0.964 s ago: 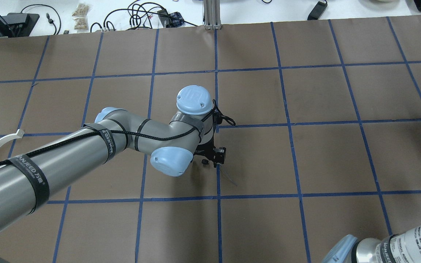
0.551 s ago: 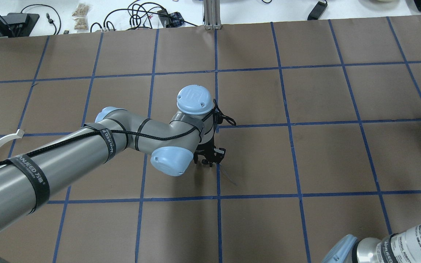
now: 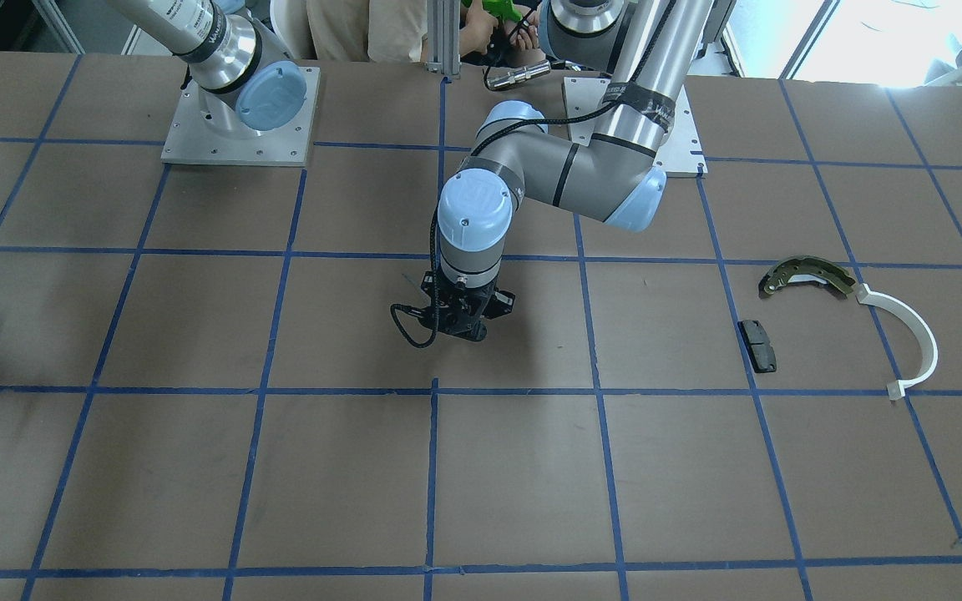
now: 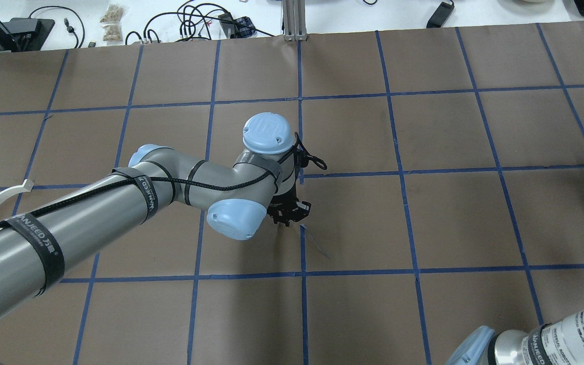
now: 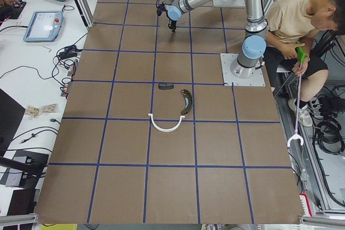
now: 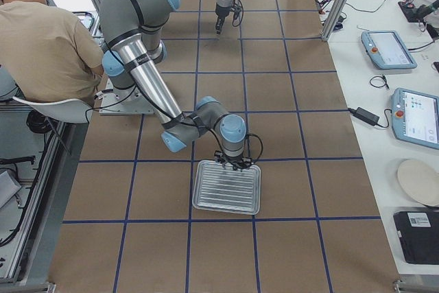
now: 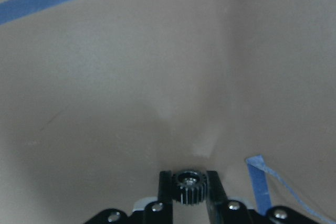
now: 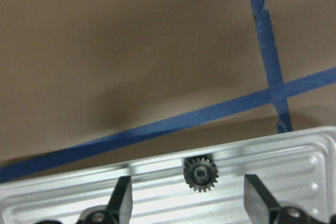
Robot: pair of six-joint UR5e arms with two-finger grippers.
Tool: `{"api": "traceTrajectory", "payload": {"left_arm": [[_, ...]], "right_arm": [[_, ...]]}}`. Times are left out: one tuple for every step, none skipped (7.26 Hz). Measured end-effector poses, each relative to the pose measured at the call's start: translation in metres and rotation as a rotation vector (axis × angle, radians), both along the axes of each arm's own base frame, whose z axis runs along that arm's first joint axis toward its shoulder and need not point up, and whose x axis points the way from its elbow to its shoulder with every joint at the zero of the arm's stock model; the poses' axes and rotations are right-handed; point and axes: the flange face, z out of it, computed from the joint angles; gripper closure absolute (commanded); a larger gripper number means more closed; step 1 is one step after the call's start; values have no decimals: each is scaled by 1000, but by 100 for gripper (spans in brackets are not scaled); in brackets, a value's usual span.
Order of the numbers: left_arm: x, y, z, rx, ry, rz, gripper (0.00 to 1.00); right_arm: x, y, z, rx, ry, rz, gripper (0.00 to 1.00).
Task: Place bearing gear from tray to pile
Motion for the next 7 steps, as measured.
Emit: {"api": "traceTrajectory", "payload": {"left_arm": [[15,-16,17,0,-1,20,100],[41,-39,40,11,-4,37,100],[78,-65,68,34,-5,40,100],[129,-89,93,58,-6,41,100],[189,-106,107,74,-8,28,100],[247,-115,111,88,-6,8,100],[302,-114,106,112,-12,-20,100]], "right_arm": [[0,0,-5,5,-6,-2,37],[0,-1,-6,8,-9,-6,55],[0,-2,-6,8,-9,-11,70],[1,-2,-6,9,-8,-12,82],[2,-3,-5,12,-5,-13,94],[4,-5,-4,16,-2,-21,97],[8,-7,-2,24,5,-45,98]]}}
